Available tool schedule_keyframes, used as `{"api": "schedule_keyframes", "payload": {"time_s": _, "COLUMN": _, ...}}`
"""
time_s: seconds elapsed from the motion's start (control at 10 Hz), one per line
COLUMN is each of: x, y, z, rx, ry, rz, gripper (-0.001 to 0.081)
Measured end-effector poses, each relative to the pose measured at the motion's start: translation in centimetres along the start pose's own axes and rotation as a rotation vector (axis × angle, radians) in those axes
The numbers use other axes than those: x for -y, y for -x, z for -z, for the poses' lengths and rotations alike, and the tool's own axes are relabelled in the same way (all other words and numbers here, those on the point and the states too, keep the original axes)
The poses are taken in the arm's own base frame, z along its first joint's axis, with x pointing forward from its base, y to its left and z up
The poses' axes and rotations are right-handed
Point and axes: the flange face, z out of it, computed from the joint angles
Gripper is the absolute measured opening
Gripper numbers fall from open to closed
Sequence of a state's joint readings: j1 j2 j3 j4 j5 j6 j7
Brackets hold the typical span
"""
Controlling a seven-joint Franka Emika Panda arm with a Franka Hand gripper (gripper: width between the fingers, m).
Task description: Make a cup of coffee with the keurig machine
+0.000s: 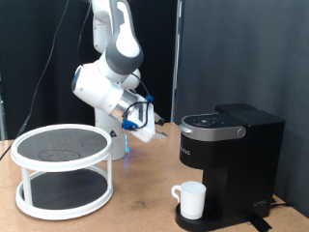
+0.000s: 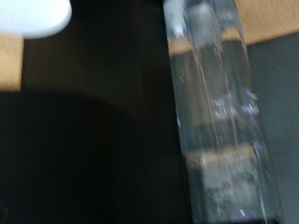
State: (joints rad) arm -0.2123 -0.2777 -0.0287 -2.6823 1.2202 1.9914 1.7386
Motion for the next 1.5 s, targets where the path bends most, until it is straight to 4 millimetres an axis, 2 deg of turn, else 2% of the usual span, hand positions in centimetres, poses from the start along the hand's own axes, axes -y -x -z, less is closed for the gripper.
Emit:
{"api": "schedule_keyframes", "payload": {"time_s": 0.4, "x": -4.4, "y": 2.1, "z": 2.4, "rx": 0.054, "ry": 0.089, "rz": 0.047, "gripper": 0.0734}}
{"api": "schedule_keyframes", "payload": {"time_s": 0.9, "x": -8.8, "y": 4.1, "z": 5.3, "rx": 0.11, "ry": 0.077, "rz": 0.034, "gripper": 0.0734}}
{"api": "schedule_keyframes", "payload": {"time_s": 1.1, "x": -9.0, "y": 4.4, "z": 5.2, "rx": 0.105, "ry": 0.063, "rz": 0.081, "gripper": 0.0734}}
{"api": "schedule_keyframes", "payload": {"time_s": 1.3, "x": -10.9, "y": 6.6, "z": 4.8, "rx": 0.037, "ry": -0.023, "rz": 0.217, "gripper": 0.0734}}
{"api": "schedule_keyframes", "payload": {"time_s": 1.5, "x": -12.9, "y": 9.0, "z": 3.9, "rx": -0.046, "ry": -0.2, "rz": 0.38, "gripper": 0.0734}}
